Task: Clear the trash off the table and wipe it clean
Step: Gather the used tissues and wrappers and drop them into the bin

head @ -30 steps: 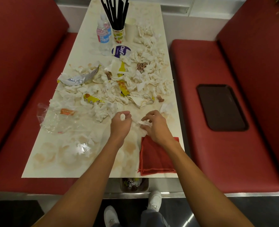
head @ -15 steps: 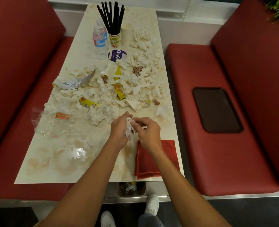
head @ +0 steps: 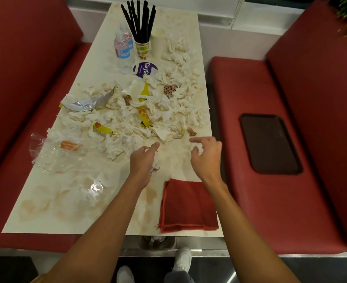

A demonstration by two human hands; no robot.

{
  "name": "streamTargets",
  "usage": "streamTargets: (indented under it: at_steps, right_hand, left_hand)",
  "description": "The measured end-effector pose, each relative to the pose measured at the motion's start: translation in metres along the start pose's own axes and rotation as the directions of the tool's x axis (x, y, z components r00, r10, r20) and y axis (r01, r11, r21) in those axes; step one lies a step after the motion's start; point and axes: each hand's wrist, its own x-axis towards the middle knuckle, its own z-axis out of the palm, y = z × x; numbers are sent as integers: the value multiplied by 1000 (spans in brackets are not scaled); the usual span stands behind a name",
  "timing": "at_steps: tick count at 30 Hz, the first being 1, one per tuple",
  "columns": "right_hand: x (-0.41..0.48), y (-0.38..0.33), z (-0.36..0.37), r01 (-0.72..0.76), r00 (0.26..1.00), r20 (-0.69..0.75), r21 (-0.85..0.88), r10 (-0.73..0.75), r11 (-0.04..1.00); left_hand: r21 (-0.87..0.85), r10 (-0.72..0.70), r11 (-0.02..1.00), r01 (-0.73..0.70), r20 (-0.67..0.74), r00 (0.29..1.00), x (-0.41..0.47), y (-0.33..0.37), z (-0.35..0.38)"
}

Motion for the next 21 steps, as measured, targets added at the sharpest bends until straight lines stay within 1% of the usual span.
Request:
streamTargets:
  at_steps: [1,2,4,7,9,11,13,14,16,18,21]
  right_hand:
    - [7,7,0,46,998,-38,-92,-50,995]
    - [15,13,2,60,997,-38,-164,-67,985]
    - [28,24,5,49,998,56,-276,-35,960]
    - [43,38,13,24,968,242,-361,69,932]
    - [45,42,18,62,958,281,-392,56,918]
    - [42,45,22,112,962,274,-335,-17,936]
    - [37,45,23,142,951,302,-226,-69,964]
    - [37,44,22,132,945,320,-172,-71,976]
    - [41,39,20,65,942,334,-104,-27,992]
    - [50,34,18,11,954,300,-80,14,997]
    - [68,30,21,20,970,242,-76,-1,997]
  left_hand:
    - [18,4,1000,-5,15,1000,-1,1,0]
    - [39,7,999,-8,30,1000,-2,2,1]
    - [58,22,998,-25,46,999,-4,2,2]
    - [74,58,995,-61,47,997,-3,-2,2]
    - [101,63,993,-66,38,997,-3,-4,3]
    - [128,70,989,-74,38,997,-1,-7,4]
    - [123,62,990,-66,36,997,0,-9,6]
    - [120,54,991,-58,32,998,0,-9,7]
    - [129,42,991,-44,24,999,1,-9,8]
    - [140,43,989,-45,19,999,2,-9,9]
    - [166,55,985,-56,11,998,2,-9,10]
